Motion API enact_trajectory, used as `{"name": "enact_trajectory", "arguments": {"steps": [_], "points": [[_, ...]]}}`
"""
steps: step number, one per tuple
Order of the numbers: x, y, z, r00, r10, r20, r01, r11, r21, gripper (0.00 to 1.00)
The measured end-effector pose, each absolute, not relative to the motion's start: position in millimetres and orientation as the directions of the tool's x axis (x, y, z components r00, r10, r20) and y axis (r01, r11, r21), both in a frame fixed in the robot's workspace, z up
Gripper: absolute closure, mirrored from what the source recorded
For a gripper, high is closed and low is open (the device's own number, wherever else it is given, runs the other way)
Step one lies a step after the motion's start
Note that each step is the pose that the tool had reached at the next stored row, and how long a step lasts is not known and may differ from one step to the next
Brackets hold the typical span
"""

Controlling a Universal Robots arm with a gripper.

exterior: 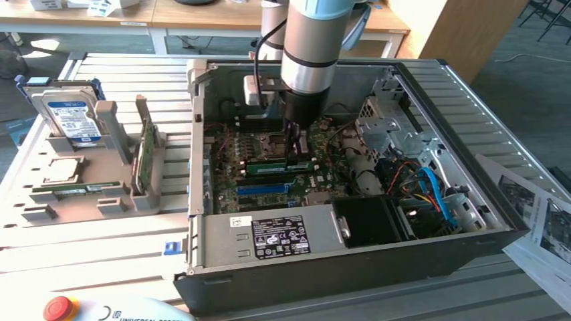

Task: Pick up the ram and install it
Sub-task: 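Insert the ram into the slot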

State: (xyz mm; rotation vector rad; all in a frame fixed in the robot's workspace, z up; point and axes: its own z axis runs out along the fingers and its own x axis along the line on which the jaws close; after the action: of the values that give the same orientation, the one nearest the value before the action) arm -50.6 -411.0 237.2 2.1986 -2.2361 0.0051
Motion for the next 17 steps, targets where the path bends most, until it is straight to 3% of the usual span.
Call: {"name": "enact_trajectory", "arguments": {"steps": [17], "points": [[-50.1, -411.0, 296.1, -0.017, -1.0, 0.016, -1.0, 0.017, 0.001, 0.75]]}}
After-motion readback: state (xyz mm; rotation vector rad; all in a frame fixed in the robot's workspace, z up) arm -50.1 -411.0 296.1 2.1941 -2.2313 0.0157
